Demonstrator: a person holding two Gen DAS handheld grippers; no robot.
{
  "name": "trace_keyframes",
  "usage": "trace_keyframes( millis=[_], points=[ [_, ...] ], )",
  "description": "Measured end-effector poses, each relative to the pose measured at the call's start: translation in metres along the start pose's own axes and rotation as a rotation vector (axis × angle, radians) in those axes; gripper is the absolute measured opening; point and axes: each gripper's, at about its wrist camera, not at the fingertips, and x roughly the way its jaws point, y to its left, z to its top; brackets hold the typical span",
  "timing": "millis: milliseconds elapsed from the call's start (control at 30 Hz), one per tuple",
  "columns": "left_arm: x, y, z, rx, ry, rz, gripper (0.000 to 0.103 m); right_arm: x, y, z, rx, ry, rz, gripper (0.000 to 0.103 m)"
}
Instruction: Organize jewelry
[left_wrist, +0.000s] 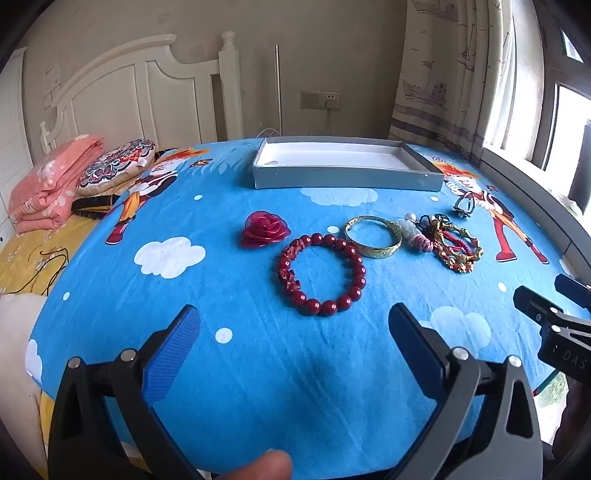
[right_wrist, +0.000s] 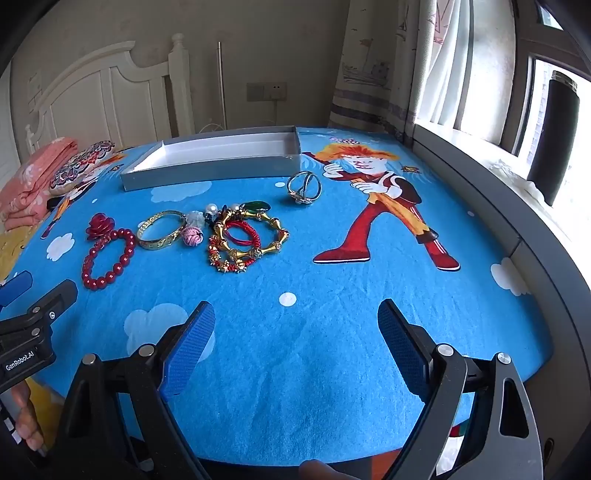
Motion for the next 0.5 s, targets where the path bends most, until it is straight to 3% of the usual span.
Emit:
trace_keyframes(
  millis=[500],
  points=[
    [0.0009,-0.0022,-0.0004,-0.011,0.006,-0.008,0.099,-0.0005,0.0038,-0.0004,-0.003,-0.002,-0.001,0.084]
  ],
)
